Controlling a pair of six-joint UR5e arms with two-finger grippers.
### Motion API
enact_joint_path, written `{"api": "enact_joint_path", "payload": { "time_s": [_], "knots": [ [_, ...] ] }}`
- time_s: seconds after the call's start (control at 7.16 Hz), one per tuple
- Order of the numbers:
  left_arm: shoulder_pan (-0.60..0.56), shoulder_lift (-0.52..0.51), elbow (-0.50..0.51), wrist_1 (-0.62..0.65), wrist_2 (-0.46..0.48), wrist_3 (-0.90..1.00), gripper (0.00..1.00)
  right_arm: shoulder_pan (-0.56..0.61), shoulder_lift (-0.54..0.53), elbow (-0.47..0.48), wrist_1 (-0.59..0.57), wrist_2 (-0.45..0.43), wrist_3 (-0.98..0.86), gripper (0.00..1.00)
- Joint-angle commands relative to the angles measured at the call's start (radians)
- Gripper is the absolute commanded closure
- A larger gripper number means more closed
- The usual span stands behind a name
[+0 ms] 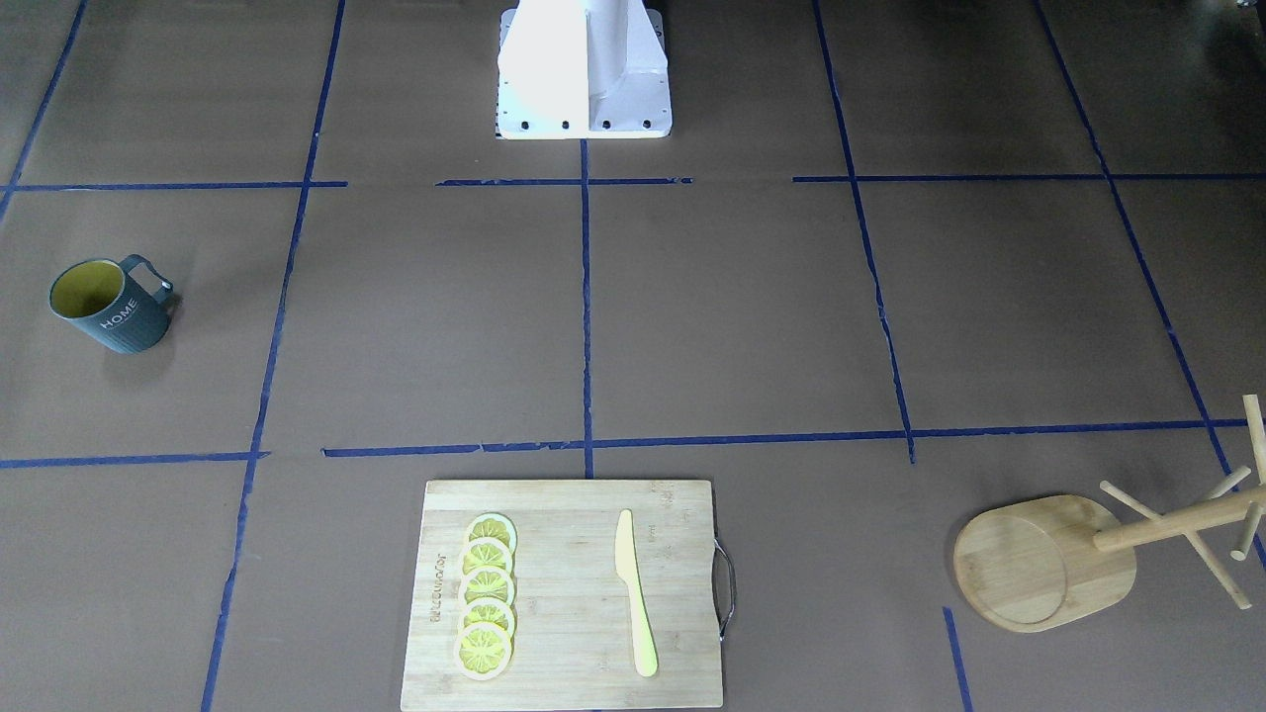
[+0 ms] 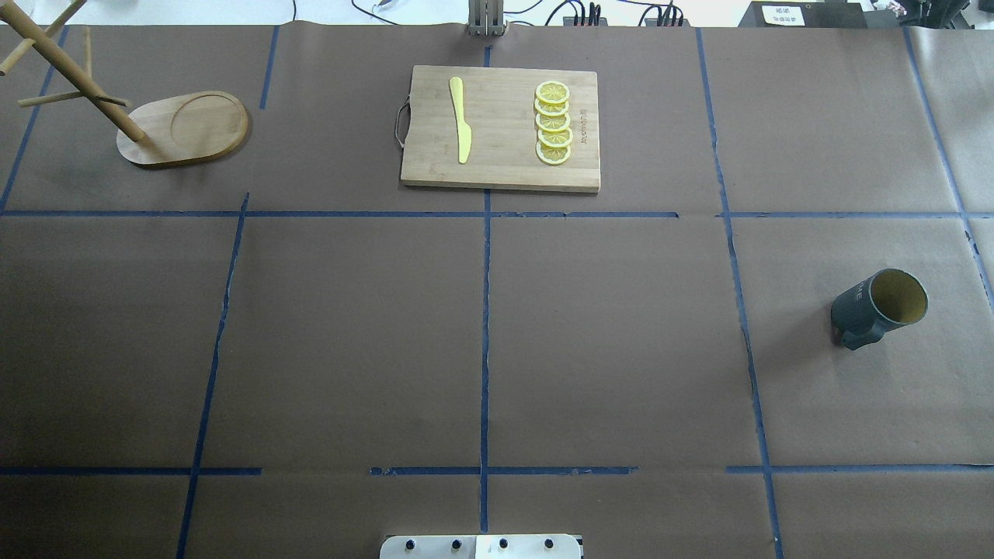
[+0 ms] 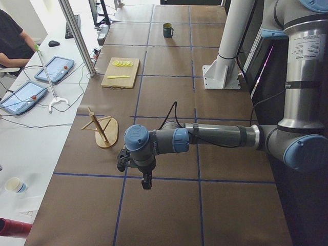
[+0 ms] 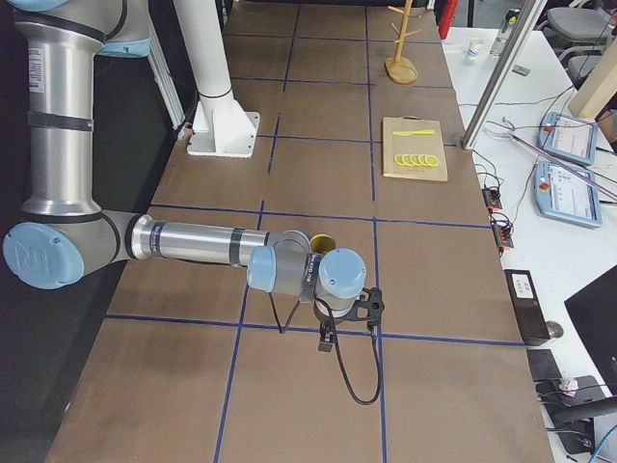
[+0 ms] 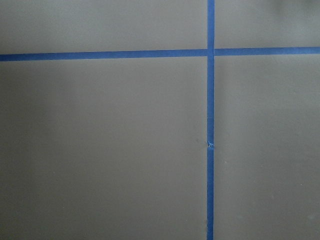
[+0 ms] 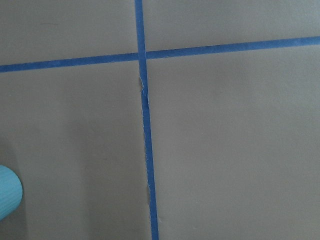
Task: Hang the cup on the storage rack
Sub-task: 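Lower the right gripper over the teal mug's rim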
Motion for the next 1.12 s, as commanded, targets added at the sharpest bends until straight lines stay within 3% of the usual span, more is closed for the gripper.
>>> {"api": "enact_joint_path", "payload": {
  "time_s": [0.0, 0.7, 0.98],
  "knots": [
    [0.0, 0.0, -0.003, 0.0, 0.0, -0.002, 0.0, 0.003, 0.0, 0.003, 0.0, -0.002, -0.002, 0.0],
    [0.0, -0.003, -0.014, 0.001, 0.0, -0.006, 0.0, 0.005, 0.017, 0.04, 0.0, -0.008, 0.01, 0.0],
    [0.0, -0.008, -0.011, 0.003, -0.058, -0.005, 0.0, 0.005, 0.011, 0.07, 0.0, -0.025, 0.01, 0.0]
  ]
}}
